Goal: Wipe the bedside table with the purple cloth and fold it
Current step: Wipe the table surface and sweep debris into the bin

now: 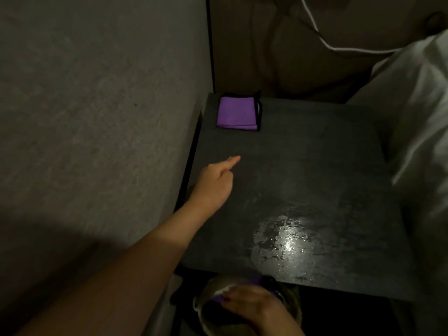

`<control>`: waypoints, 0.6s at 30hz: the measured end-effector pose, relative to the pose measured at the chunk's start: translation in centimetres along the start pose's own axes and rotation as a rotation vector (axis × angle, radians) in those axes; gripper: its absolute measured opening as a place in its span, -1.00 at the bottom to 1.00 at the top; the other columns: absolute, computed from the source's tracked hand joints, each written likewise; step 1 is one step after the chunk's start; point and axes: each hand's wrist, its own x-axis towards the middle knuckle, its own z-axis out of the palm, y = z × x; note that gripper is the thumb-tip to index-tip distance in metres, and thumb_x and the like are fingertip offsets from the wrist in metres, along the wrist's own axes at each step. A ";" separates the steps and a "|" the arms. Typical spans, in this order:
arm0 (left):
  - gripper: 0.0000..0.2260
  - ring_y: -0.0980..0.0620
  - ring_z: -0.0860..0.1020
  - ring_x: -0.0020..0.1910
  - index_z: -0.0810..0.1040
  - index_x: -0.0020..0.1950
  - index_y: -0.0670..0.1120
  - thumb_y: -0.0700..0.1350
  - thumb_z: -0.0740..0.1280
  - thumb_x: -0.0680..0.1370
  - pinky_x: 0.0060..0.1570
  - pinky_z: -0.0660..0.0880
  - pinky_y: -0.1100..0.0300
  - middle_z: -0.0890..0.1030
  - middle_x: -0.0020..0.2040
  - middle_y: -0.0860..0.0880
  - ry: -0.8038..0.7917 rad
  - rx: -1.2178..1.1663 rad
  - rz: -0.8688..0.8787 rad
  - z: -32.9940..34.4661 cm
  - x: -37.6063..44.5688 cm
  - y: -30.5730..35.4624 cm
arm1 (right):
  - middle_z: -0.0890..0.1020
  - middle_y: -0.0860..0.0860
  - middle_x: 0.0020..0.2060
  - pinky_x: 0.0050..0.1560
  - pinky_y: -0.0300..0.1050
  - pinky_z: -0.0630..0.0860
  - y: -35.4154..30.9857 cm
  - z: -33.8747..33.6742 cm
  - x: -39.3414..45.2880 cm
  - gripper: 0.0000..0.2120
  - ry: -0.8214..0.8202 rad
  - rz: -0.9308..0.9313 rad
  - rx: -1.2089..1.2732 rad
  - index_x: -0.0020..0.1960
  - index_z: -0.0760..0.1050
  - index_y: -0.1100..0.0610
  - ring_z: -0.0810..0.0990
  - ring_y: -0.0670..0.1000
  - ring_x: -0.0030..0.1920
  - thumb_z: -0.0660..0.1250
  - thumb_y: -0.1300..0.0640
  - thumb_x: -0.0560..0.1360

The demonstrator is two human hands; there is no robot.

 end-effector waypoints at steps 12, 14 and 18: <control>-0.57 0.07 0.29 0.44 0.41 0.34 -0.15 -0.37 0.04 0.51 0.38 0.09 0.36 0.37 0.42 -0.11 -0.040 0.017 -0.002 2.8 -0.4 0.4 | 0.63 0.09 0.05 0.18 -0.40 0.22 4.6 -8.5 5.4 -0.59 0.345 0.246 -0.314 0.07 0.59 0.18 0.57 0.06 0.09 0.31 0.48 0.29; -0.57 0.08 0.28 0.44 0.41 0.34 -0.14 -0.36 0.04 0.51 0.37 0.09 0.37 0.37 0.42 -0.10 -0.058 0.006 -0.012 3.0 -0.5 0.5 | 0.63 0.15 0.06 0.26 -0.36 0.14 4.1 -6.9 3.7 -0.55 0.254 0.239 -0.321 0.08 0.57 0.20 0.54 0.07 0.10 0.30 0.46 0.23; -0.57 0.09 0.29 0.43 0.41 0.34 -0.14 -0.37 0.06 0.51 0.30 0.07 0.47 0.37 0.42 -0.09 -0.089 0.032 -0.022 2.9 -0.9 0.8 | 0.28 0.11 0.40 0.34 -0.43 -0.10 3.1 -4.0 -0.2 -0.53 0.032 0.039 -0.454 0.38 0.23 0.17 0.28 -0.08 0.32 0.07 0.22 0.46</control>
